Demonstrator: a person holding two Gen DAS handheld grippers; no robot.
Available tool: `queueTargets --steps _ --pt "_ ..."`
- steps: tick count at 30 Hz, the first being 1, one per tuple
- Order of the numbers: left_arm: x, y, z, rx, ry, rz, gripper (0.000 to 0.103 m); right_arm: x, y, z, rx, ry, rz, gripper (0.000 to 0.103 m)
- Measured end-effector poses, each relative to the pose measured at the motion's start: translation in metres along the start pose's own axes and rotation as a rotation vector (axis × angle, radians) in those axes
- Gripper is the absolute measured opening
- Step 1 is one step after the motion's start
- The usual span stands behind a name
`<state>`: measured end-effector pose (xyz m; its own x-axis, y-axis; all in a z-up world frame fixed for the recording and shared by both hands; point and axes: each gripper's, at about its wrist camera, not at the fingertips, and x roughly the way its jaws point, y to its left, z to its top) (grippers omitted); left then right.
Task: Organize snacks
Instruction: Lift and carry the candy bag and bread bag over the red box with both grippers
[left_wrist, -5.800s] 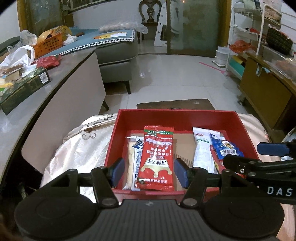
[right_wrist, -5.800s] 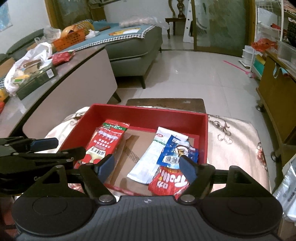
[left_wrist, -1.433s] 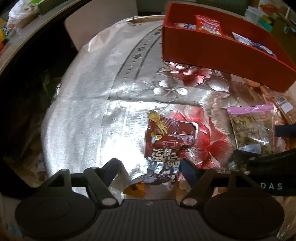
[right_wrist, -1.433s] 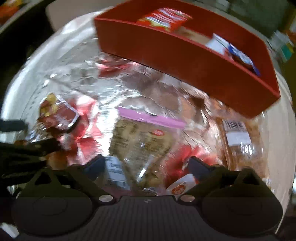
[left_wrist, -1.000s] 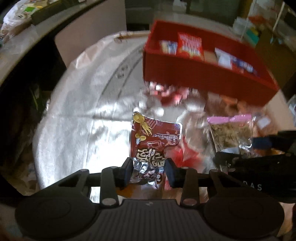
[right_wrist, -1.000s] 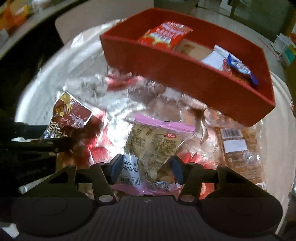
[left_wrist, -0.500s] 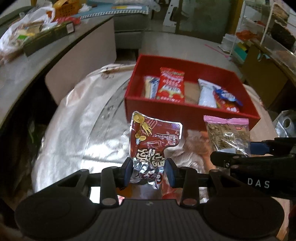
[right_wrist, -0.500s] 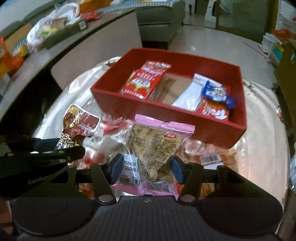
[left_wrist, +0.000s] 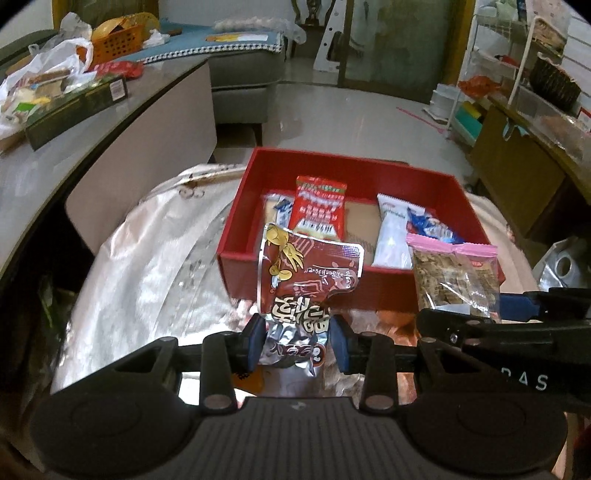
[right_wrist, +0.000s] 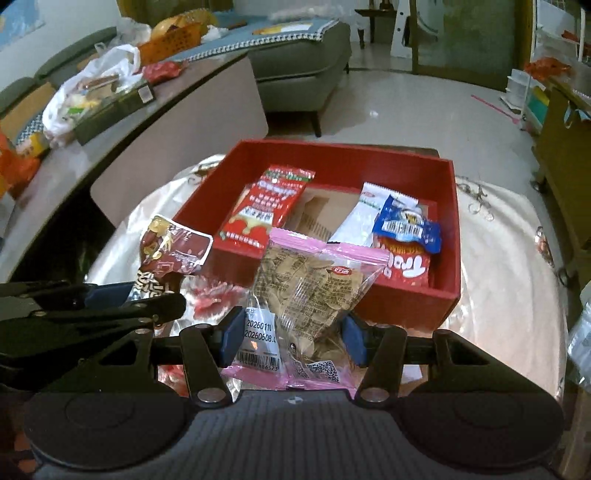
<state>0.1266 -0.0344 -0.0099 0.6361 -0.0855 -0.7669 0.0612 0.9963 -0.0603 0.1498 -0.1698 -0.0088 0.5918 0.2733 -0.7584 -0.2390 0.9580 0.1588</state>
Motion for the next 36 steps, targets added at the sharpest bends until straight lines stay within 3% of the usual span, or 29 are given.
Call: queueTargets --steps 21,36 --pt "0.020 -0.021 0.053 0.011 -0.082 -0.007 0.033 0.002 -0.026 0.040 0.073 -0.090 -0.014 0.063" --pt "0.044 -0.031 0.081 0.024 -0.104 0.011 0.033 0.018 -0.040 0.060 0.106 -0.108 -0.037 0.063"
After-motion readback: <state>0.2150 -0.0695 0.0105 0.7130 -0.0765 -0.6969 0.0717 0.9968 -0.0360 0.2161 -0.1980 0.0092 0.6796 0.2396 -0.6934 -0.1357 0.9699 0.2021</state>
